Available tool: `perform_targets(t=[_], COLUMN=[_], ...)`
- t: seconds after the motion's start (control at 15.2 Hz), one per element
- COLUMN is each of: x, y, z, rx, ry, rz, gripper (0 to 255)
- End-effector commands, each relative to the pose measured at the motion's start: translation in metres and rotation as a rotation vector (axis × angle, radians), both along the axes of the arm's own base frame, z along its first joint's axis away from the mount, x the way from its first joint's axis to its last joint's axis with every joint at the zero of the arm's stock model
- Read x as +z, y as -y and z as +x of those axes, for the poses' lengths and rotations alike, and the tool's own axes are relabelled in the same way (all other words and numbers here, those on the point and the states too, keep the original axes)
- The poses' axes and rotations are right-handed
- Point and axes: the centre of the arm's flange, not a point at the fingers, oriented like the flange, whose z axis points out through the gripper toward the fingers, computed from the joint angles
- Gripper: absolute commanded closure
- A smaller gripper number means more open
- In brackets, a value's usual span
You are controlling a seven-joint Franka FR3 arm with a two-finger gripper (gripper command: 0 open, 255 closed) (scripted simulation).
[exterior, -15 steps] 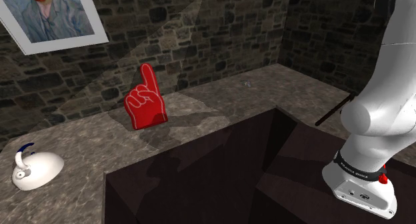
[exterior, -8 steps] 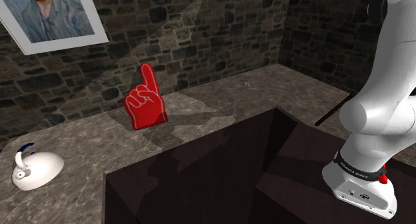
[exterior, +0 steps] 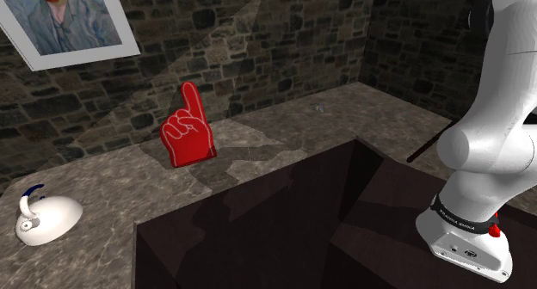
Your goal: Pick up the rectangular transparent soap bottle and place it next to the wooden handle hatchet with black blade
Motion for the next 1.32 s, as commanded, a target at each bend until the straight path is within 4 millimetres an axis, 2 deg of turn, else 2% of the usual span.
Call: perform_targets(t=[0.0, 0.33, 0.4, 0.73, 0.99, 1.25], x=[-0.002, -0.002, -0.002, -0.002, 0.048, 0.048], y=[0.000, 0.000, 0.000, 0.000, 0.001, 0.001], z=[0.000, 0.000, 0.000, 0.000, 0.004, 0.004], rx=[0.000, 0.000, 0.000, 0.000, 0.000, 0.000], ry=[0.000, 0.000, 0.000, 0.000, 0.000, 0.000], rz=[-0.001, -0.001, -0.001, -0.001, -0.001, -0.001], gripper=[255, 255, 0, 0, 0, 0])
